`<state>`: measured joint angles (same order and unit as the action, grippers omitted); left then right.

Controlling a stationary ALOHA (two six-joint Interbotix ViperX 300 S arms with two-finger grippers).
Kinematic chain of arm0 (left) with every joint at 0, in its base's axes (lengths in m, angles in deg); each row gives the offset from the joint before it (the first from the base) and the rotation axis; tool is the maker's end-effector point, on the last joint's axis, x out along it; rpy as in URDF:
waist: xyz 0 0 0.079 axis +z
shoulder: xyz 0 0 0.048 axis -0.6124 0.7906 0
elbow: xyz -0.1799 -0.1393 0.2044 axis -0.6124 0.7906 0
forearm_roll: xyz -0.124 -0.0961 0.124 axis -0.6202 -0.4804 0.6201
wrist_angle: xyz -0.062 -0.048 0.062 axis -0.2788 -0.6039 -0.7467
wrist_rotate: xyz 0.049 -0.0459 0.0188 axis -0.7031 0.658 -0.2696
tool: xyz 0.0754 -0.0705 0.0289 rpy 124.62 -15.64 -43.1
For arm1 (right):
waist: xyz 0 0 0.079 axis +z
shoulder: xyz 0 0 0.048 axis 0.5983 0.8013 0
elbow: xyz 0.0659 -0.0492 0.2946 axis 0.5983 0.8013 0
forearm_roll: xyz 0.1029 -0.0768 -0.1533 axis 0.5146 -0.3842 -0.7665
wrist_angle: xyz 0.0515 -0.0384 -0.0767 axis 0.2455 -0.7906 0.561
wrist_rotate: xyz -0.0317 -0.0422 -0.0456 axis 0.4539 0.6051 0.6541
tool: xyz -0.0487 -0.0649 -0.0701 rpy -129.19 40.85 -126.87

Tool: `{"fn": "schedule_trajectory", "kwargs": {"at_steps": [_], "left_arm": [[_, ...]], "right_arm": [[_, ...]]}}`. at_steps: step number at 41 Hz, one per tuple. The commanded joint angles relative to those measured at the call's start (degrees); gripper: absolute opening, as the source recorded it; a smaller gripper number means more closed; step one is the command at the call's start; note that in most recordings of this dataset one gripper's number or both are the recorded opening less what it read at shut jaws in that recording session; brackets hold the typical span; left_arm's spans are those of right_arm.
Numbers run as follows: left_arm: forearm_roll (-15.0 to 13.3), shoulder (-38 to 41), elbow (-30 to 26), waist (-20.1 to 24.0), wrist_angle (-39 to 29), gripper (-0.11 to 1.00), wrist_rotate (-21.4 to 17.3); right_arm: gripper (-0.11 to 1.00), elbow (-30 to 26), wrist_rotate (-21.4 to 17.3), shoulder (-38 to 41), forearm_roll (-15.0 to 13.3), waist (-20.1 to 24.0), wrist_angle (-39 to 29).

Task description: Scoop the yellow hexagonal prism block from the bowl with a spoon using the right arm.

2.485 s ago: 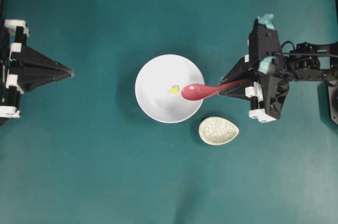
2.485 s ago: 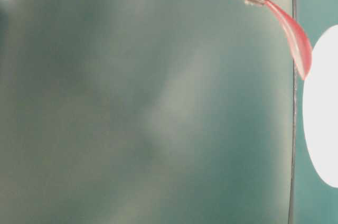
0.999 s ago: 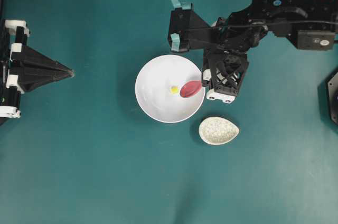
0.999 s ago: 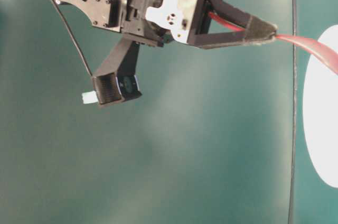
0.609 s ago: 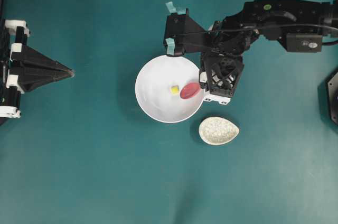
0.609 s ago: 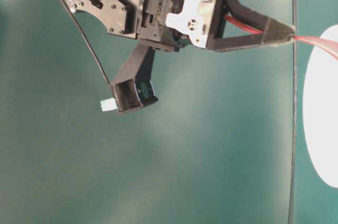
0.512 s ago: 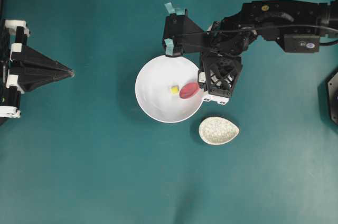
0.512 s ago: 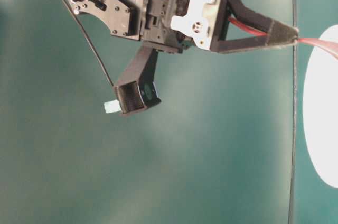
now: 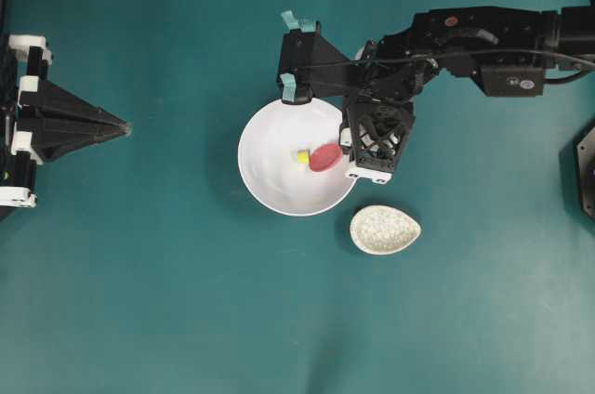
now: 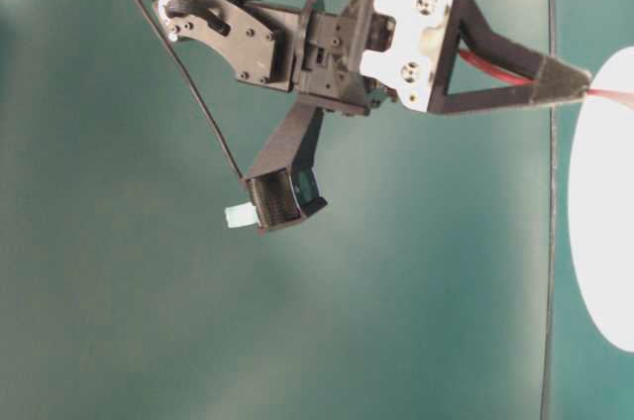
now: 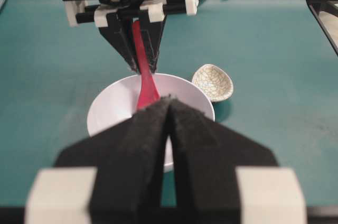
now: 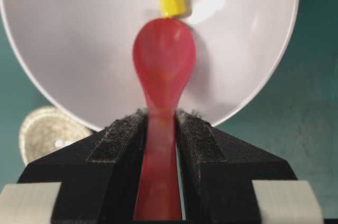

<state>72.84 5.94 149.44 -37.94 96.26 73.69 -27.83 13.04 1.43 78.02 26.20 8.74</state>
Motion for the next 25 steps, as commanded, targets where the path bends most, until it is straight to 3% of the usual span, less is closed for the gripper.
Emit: {"fn": "schedule_trajectory", "kwargs": {"at_steps": [1, 25], "left_arm": [[0.1, 0.4, -0.9, -0.1, 0.4, -0.01, -0.1], [0.1, 0.4, -0.9, 0.0, 0.4, -0.01, 0.0]], "right_arm": [[0.24, -1.0, 0.1, -0.4, 0.1, 0.1, 1.2], [0.24, -0.9, 0.7, 0.4, 0.1, 0.9, 8.1]]}}
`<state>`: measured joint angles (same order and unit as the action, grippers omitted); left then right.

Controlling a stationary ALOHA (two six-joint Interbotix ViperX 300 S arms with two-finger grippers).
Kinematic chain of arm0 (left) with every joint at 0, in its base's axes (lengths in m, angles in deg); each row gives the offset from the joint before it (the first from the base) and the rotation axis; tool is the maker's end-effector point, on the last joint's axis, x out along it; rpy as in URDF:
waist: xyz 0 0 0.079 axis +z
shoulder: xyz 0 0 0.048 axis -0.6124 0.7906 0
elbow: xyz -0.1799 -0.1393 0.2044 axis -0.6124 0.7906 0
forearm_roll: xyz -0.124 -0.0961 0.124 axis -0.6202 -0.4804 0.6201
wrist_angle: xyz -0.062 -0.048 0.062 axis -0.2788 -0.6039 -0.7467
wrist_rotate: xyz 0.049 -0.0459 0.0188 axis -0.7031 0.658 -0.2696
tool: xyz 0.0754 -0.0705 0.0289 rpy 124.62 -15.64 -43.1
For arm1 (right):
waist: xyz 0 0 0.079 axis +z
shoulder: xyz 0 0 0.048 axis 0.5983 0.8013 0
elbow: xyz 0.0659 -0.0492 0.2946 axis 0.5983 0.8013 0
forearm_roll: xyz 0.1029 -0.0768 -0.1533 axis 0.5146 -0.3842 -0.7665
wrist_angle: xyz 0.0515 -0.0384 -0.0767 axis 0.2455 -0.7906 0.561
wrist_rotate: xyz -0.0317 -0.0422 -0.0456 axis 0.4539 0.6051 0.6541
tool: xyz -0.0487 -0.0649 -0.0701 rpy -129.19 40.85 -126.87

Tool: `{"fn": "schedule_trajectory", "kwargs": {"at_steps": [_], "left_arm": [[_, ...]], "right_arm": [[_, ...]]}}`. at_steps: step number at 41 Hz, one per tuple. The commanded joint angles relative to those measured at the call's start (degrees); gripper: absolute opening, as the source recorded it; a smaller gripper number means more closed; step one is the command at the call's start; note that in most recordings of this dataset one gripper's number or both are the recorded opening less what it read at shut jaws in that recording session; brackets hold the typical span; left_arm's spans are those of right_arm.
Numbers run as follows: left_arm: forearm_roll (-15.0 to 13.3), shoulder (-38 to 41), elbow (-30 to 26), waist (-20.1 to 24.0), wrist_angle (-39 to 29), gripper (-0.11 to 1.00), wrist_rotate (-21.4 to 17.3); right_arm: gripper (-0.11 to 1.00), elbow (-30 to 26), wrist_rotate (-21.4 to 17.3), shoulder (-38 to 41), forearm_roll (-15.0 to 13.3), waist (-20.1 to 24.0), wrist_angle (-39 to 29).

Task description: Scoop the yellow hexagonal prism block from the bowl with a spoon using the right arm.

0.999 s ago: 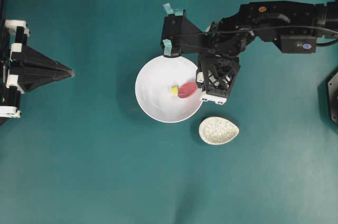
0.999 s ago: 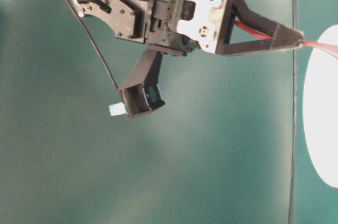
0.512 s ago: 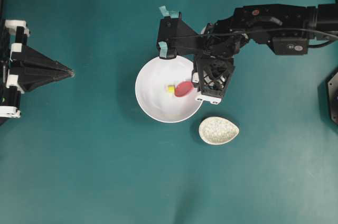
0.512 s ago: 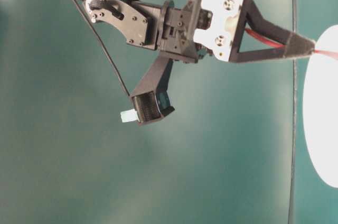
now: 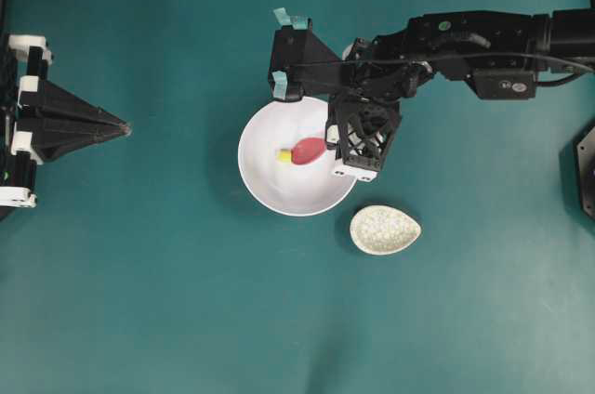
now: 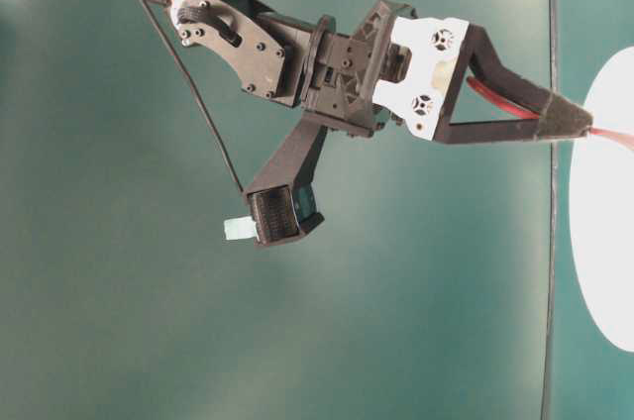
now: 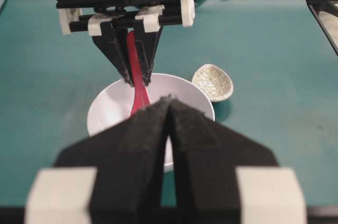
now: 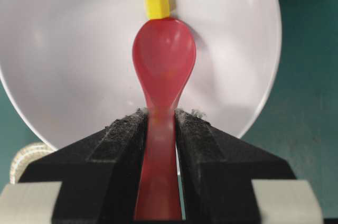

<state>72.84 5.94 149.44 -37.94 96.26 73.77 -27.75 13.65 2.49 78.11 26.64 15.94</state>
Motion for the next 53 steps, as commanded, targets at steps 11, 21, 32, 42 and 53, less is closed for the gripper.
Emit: {"fn": "schedule_trajectory", "kwargs": {"at_steps": [11, 21, 32, 42, 53], "left_arm": [[0.1, 0.4, -0.9, 0.0, 0.4, -0.01, -0.1], [0.1, 0.4, -0.9, -0.1, 0.4, -0.01, 0.0], [0.1, 0.4, -0.9, -0.1, 0.4, -0.01, 0.1], [0.1, 0.4, -0.9, -0.1, 0.4, -0.01, 0.1], [0.1, 0.4, -0.9, -0.1, 0.4, -0.01, 0.2]], "right_arm": [[0.24, -1.0, 0.6, -0.7, 0.0, 1.6, 4.2], [0.24, -1.0, 0.9, -0.7, 0.0, 1.9, 6.5], [0.24, -0.9, 2.3, -0.7, 0.0, 2.0, 8.7], [0.24, -0.2, 2.4, -1.1, 0.0, 2.0, 11.3], [0.24, 3.6, 2.4, -3.1, 0.0, 2.2, 15.7]]}}
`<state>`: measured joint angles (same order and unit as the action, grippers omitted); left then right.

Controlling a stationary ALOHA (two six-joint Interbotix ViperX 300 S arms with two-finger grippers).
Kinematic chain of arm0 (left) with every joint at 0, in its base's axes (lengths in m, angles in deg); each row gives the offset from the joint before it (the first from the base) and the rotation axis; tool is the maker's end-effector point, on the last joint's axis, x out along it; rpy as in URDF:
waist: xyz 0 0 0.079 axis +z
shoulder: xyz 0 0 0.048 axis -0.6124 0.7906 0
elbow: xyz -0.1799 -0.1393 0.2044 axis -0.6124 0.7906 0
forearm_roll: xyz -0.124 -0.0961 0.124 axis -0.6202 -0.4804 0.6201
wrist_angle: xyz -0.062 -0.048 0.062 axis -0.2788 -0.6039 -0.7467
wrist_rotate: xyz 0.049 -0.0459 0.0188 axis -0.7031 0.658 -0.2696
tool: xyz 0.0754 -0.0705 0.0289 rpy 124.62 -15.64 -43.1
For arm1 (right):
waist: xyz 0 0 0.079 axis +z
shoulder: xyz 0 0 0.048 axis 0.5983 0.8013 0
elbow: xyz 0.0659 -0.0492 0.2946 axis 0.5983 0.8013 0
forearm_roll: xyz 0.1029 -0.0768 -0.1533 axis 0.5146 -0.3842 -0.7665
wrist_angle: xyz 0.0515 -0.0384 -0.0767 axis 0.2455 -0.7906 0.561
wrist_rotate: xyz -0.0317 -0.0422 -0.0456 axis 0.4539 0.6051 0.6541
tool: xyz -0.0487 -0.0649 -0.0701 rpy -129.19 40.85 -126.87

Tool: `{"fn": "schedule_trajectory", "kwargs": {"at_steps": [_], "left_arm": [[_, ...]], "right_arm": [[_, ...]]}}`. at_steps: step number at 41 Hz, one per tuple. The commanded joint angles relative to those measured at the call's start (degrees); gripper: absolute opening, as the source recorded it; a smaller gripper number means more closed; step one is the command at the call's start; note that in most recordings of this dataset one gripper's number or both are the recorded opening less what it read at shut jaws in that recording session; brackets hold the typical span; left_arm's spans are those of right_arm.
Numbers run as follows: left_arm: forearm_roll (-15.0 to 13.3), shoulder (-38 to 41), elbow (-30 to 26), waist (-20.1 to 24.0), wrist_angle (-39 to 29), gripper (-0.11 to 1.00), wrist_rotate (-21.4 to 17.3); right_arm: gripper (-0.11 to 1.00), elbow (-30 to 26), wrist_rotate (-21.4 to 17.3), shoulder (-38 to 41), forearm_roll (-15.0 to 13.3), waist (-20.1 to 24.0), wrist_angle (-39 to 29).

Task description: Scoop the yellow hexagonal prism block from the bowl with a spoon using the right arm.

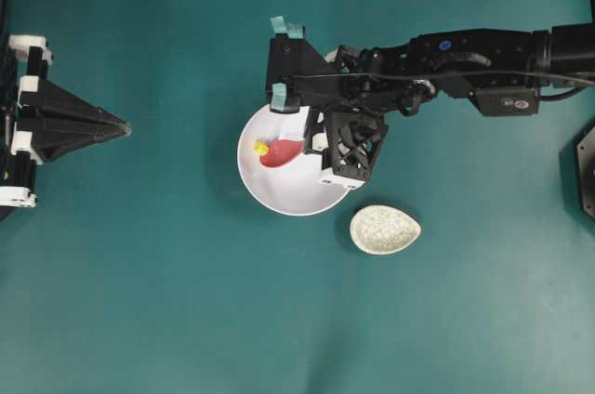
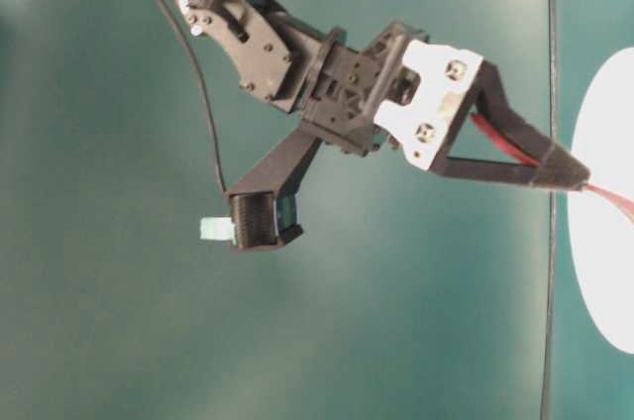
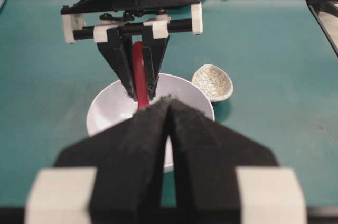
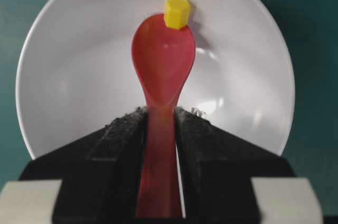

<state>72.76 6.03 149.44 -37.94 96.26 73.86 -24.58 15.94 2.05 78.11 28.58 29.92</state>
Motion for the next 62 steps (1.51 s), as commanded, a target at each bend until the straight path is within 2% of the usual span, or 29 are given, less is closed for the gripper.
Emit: {"fn": "schedule_trajectory", "kwargs": {"at_steps": [1, 15, 34, 62], "left_arm": [[0.2, 0.4, -0.9, -0.1, 0.4, -0.01, 0.1], [0.2, 0.4, -0.9, -0.1, 0.4, -0.01, 0.1], [0.2, 0.4, -0.9, -0.1, 0.4, -0.01, 0.1], [0.2, 0.4, -0.9, -0.1, 0.4, -0.01, 0.4]], "right_arm": [[0.24, 0.8, 0.1, -2.9, 0.0, 0.4, 2.3], [0.24, 6.2, 0.0, -6.1, 0.0, 1.1, 10.1], [0.24, 8.5, 0.0, -6.2, 0.0, 1.9, 15.6], [0.24, 14.2, 0.0, -7.1, 0.1, 4.2, 28.4]]}}
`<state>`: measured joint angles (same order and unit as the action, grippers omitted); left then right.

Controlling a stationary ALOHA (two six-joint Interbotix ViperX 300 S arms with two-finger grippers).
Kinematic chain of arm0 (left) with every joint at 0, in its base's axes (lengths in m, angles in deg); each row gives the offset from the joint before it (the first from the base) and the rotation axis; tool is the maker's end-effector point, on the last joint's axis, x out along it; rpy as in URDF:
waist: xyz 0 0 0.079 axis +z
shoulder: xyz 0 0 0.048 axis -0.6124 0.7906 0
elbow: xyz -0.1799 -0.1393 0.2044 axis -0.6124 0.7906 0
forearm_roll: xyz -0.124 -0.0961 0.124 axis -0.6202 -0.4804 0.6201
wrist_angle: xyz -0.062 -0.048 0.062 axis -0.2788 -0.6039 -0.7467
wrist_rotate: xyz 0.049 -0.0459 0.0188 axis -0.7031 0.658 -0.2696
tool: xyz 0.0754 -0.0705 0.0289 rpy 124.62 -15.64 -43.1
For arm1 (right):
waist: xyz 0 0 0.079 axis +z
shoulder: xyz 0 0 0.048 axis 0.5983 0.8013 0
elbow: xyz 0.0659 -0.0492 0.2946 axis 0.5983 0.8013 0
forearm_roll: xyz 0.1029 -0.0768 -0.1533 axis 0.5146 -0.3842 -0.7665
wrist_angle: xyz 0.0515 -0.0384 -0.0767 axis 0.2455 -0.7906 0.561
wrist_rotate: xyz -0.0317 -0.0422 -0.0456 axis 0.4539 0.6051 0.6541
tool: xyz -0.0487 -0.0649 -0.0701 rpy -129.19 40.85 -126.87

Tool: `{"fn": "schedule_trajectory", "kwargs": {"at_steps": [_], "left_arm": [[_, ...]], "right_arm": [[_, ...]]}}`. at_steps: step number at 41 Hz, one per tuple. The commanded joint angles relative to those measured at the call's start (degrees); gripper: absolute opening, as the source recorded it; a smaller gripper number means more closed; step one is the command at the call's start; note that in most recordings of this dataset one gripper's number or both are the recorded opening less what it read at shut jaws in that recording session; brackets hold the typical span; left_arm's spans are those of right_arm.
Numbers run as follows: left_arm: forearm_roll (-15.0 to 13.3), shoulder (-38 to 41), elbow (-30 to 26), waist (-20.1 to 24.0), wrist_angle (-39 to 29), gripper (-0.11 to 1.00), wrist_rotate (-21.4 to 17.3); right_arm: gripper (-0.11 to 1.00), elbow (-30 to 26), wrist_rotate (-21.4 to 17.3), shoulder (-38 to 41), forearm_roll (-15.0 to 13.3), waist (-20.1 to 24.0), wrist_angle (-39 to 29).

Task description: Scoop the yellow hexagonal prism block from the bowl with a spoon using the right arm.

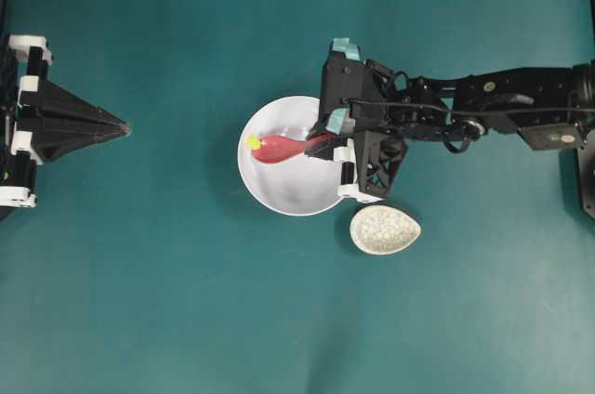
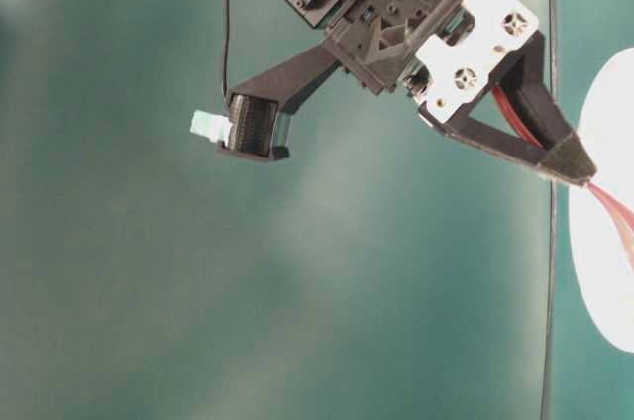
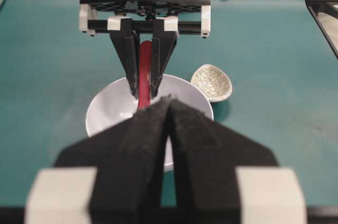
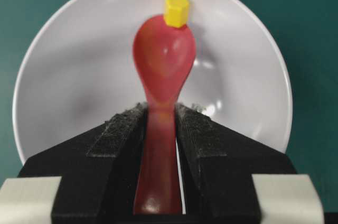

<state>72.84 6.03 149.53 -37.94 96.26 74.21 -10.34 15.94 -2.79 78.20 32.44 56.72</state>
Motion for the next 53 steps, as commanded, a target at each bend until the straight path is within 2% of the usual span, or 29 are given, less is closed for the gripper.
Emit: {"fn": "schedule_trajectory", "kwargs": {"at_steps": [1, 15, 35, 41, 53], "left_arm": [[0.1, 0.4, -1.0, -0.1, 0.4, -0.01, 0.1], [0.1, 0.3, -1.0, -0.1, 0.4, -0.01, 0.2], [0.1, 0.3, -1.0, 0.0, 0.4, -0.01, 0.3], [0.1, 0.4, -1.0, 0.0, 0.4, -0.01, 0.3], [0.1, 0.4, -0.9, -0.1, 0.4, -0.01, 0.3]], "right_arm": [[0.24, 0.4, 0.0, -2.5, 0.0, 0.4, 2.0], [0.24, 5.5, -0.3, -6.2, 0.0, 1.4, 11.3], [0.24, 5.4, -0.4, -6.9, 0.1, 1.5, 10.9], [0.24, 5.4, -0.7, -10.4, 0.0, 1.5, 7.6], [0.24, 5.7, -2.4, -18.2, 0.2, 1.5, -5.7]]}}
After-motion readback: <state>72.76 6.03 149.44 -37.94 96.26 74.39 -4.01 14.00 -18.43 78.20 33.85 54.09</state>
